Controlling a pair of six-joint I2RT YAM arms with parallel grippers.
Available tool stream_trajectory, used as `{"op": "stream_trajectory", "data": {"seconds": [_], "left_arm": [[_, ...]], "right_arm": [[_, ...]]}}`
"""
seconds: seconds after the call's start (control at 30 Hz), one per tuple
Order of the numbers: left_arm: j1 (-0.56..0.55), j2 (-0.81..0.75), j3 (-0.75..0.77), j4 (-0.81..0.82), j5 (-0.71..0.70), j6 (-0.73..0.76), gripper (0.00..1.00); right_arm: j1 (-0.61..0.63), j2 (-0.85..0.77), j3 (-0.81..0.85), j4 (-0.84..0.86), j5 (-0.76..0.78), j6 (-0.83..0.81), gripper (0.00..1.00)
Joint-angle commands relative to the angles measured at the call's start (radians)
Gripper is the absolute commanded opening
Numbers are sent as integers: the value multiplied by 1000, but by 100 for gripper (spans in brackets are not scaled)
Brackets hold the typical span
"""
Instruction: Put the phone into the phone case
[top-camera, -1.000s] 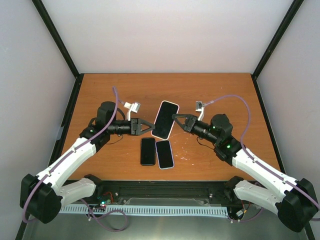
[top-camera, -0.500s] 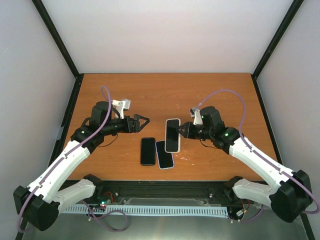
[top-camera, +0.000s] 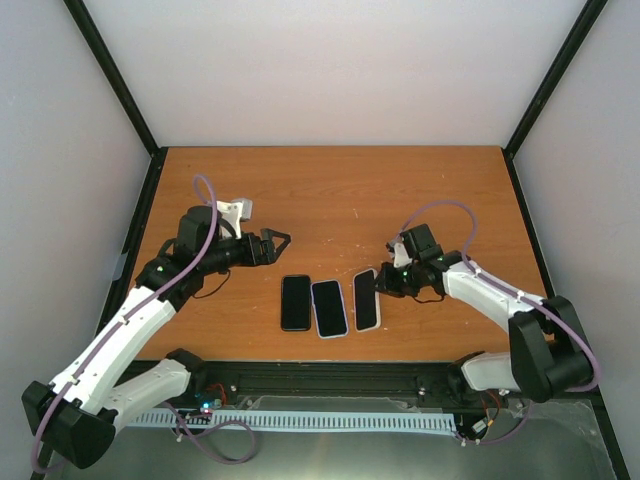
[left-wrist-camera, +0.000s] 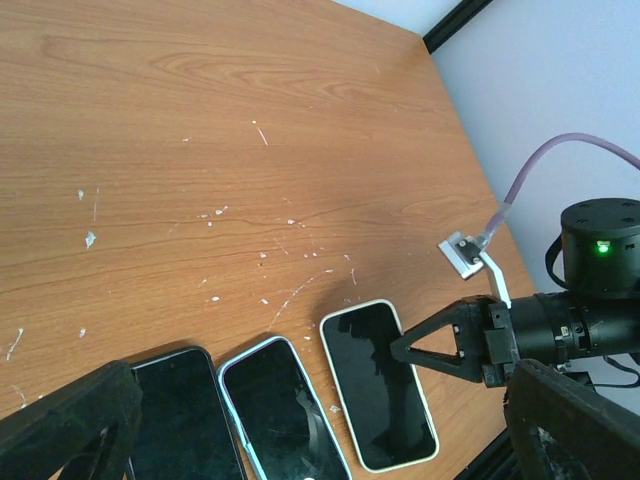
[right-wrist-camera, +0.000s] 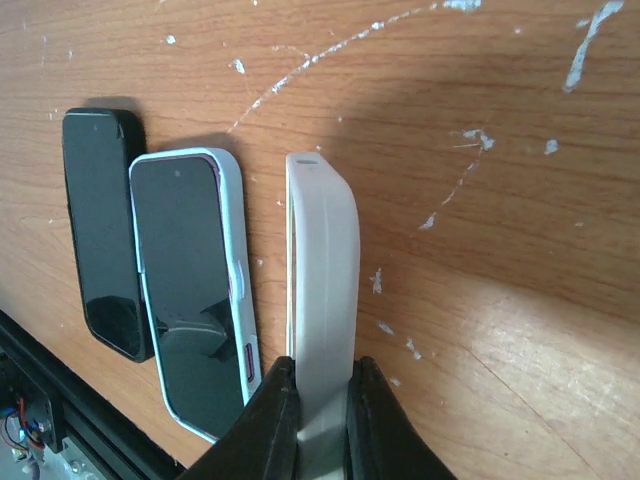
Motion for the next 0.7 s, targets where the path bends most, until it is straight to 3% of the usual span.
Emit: {"op": "stream_trajectory", "data": {"seconds": [0.0, 0.2, 0.67], "left_arm": [[1, -23, 8, -17, -27, 18, 99], [1, -22, 15, -18, -37, 17, 100], [1, -42, 29, -36, -71, 5, 100]], "right_arm": [[-15, 25, -3, 115, -62, -18, 3], [-32, 85, -11, 119, 36, -45, 8], [-57, 65, 2, 53, 126, -26, 37]]}}
